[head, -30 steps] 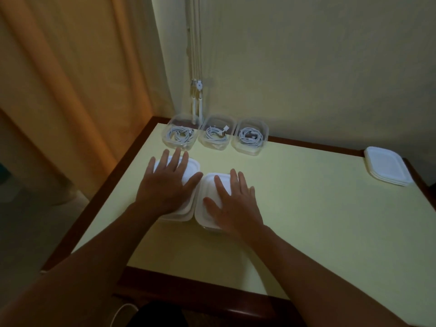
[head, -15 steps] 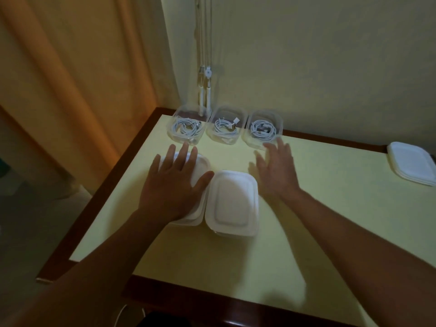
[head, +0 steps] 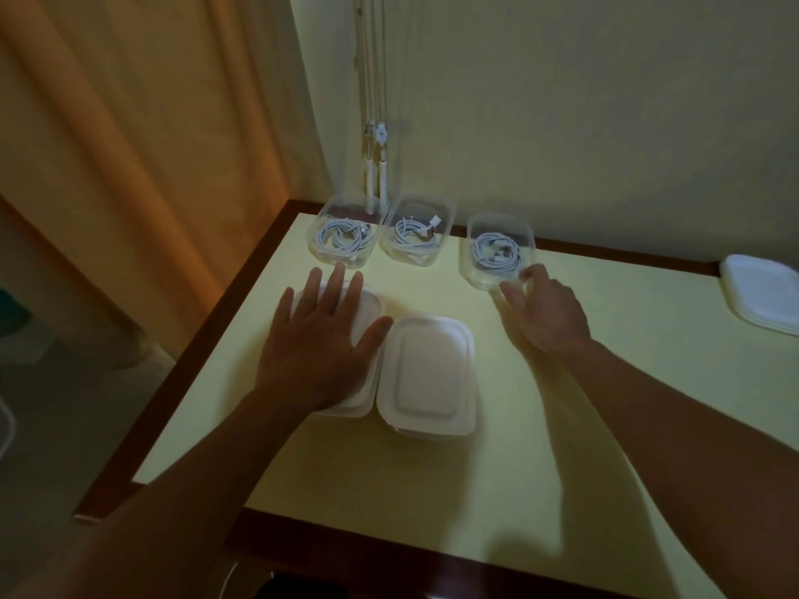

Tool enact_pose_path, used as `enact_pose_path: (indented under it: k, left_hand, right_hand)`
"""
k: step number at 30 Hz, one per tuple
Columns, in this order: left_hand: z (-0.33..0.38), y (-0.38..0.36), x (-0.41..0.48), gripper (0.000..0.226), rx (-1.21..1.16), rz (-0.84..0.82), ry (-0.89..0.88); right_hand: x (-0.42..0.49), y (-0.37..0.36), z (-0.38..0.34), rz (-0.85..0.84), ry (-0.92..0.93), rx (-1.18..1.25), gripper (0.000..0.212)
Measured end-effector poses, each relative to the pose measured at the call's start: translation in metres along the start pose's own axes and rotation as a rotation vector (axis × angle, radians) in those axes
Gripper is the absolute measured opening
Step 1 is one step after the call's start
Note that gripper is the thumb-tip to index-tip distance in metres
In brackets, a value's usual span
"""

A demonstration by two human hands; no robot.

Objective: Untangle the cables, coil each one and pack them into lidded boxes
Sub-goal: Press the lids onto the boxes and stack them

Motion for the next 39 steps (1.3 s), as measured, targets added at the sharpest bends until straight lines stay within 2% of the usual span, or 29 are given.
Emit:
enact_pose_path:
  k: [6,14,17,22,24,26,29,33,39]
  left_hand:
    - [0.003,0.006,0.000,0.091,0.085,0.010,-0.030]
    - [0.020,0.010,0.005,0.091,0.155,-0.061,-0.074]
    - [0.059,0.019,0.000,0.091,-0.055,0.057,-0.091]
    - [0.162,0.022,-0.005,0.081,-0.213,0.151,-0.312]
    - [0.191,0.005,-0.003,0.083,-0.358,0.062,-0.312]
    - [0.216,-0.020,-0.004,0.086,-0.583,-0.078,-0.232]
    - [0.240,-0.052,-0.009,0.093,-0.817,-0.176,-0.113]
    - [0.235,-0.084,-0.008,0.111,-0.846,-0.103,-0.046]
    - [0.233,-0.089,0.005,0.113,-0.803,0.011,-0.072]
  right_hand:
    - [-0.048,0.029,0.027,-0.011,-0.040,0.021,0.048]
    - [-0.117,0.064,0.082,0.050,-0.082,0.135,0.036]
    - [-0.132,0.069,0.097,0.076,-0.086,0.156,0.034]
    - [-0.146,0.074,0.110,0.079,-0.071,0.152,0.036]
    - [-0.150,0.072,0.118,0.048,-0.073,0.168,0.045]
    - [-0.152,0.074,0.129,0.040,-0.093,0.184,0.053]
    - [-0.146,0.084,0.148,0.074,-0.155,0.210,0.053]
    - [-0.121,0.103,0.181,0.100,-0.189,0.143,0.045]
    - [-0.064,0.135,0.226,0.166,-0.241,-0.020,0.044]
Point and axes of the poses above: each hand's wrist, its own x-axis towards the middle knuckle, its own y-axis out of the back of the hand, z = x × y, the point moved 7 cm from there along x, towards the middle knuckle, and after that the axes turned 3 degrees about -y, right-handed, at the moved point
